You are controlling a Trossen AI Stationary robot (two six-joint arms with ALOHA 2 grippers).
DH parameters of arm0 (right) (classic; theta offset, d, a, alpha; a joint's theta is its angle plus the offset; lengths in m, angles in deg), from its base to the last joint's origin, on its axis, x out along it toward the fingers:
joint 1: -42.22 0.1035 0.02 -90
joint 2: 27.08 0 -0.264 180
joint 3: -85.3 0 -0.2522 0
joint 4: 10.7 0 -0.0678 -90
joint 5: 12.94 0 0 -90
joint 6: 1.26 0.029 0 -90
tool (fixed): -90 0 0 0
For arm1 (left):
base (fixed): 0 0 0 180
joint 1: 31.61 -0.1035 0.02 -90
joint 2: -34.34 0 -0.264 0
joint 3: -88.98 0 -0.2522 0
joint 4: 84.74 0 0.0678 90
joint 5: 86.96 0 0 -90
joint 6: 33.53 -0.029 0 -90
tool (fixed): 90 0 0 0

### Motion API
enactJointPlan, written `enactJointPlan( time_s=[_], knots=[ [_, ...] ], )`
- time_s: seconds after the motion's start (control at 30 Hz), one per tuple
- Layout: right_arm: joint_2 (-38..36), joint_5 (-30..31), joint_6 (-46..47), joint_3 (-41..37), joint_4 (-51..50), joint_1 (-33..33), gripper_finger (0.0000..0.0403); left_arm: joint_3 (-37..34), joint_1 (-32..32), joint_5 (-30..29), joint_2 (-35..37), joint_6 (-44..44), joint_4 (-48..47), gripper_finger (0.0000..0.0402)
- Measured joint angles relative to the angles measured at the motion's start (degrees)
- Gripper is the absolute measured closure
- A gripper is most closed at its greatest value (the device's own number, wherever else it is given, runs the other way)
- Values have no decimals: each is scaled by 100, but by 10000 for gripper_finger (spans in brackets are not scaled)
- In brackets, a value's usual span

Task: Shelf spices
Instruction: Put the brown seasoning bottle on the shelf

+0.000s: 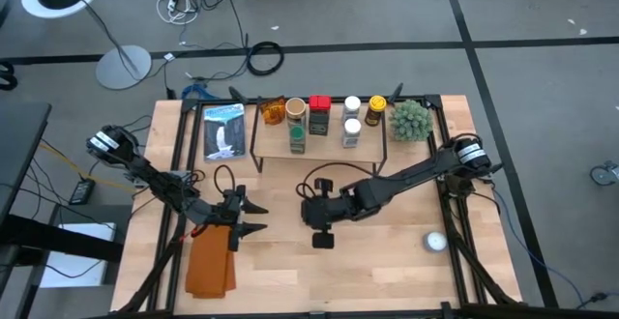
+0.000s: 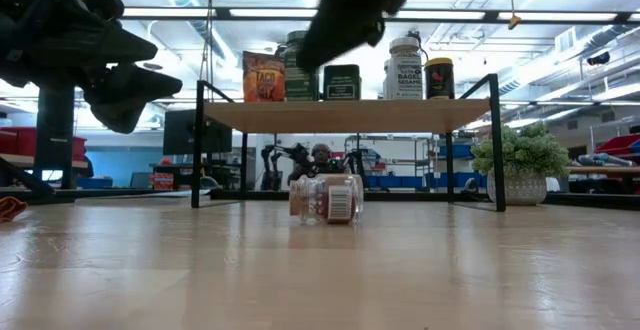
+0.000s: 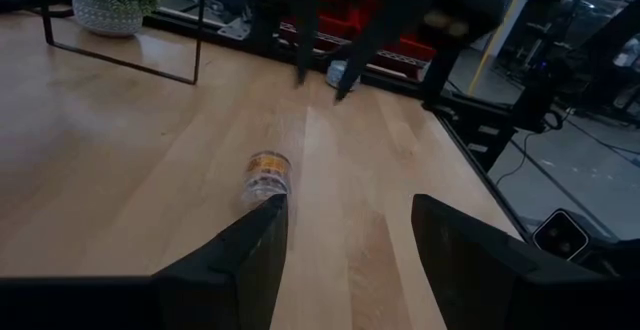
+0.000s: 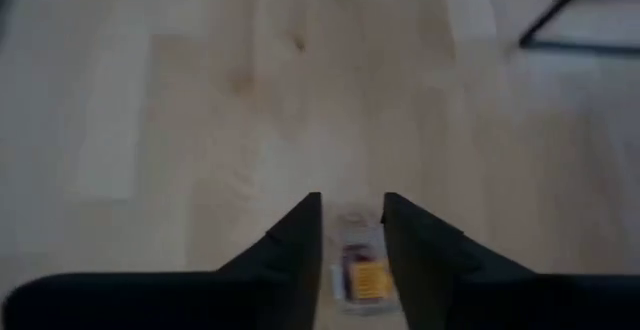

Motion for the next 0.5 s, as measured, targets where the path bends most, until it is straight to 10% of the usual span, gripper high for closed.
enactJointPlan(
  time_s=[0.37, 0.5],
  knots=[
    [1165, -340, -847, -11, 150, -155, 71, 2, -2, -26, 0, -26, -52, 183],
    [1376, -790, -598, 26, 140, -213, 61, 4, -2, -33, 0, -280, -73, 183]
  ],
)
